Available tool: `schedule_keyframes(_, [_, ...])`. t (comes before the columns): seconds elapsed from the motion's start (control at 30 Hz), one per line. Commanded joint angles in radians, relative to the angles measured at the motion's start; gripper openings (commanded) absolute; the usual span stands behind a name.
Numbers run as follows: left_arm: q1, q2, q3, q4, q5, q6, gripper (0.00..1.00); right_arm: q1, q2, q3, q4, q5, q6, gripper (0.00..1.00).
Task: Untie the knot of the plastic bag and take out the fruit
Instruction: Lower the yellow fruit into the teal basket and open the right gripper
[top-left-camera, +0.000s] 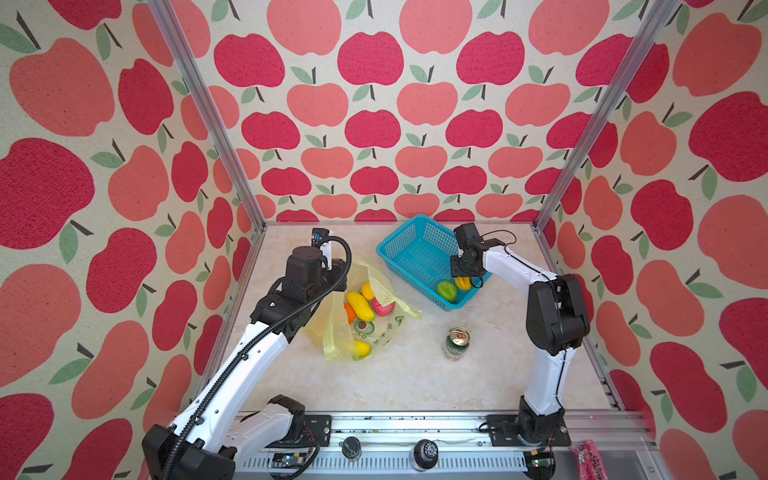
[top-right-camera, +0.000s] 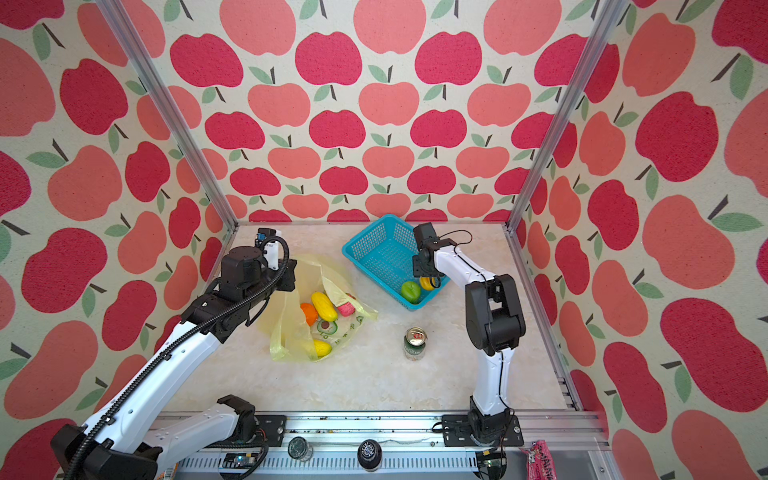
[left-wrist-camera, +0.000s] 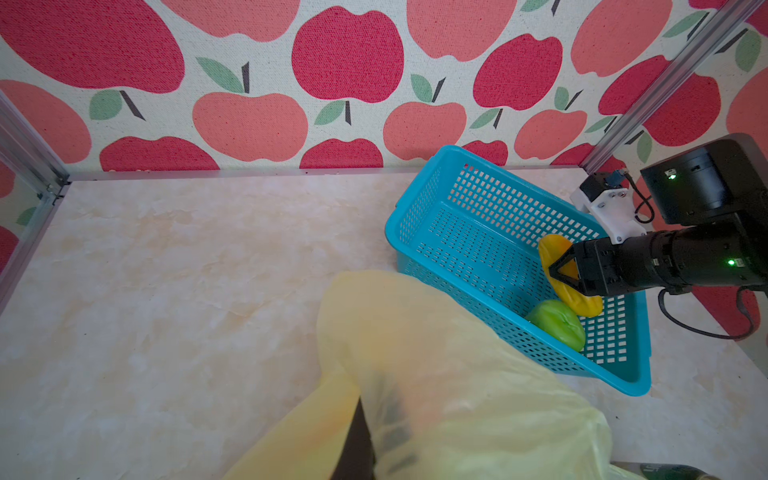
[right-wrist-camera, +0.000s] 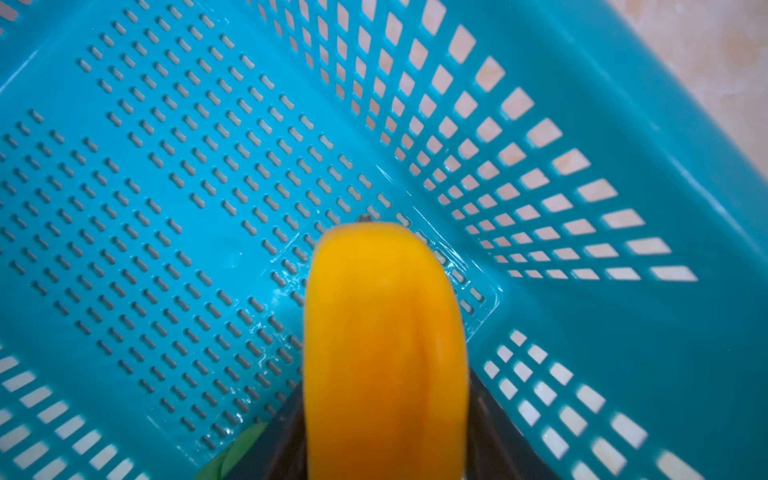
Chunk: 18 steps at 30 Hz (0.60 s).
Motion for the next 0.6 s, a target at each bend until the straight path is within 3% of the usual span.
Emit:
schedule_keyframes(0.0, [-0.005, -0.026, 0.006, 0.003, -0.001, 0.015, 0.00, 0.000, -0.007, 0.014, -0.032, 0.002, 0.019, 0.64])
schedule_keyframes(0.27, [-0.005, -0.029, 0.012, -0.003, -0.009, 0.015, 0.00, 0.010, -0.174, -0.110, 0.055, -0.014, 0.020, 0.76])
schedule_keyframes(0.57, [-0.008, -0.006, 0.007, 0.007, 0.005, 0.010, 0.00, 0.088, -0.538, -0.350, 0.241, 0.013, -0.008, 0.73])
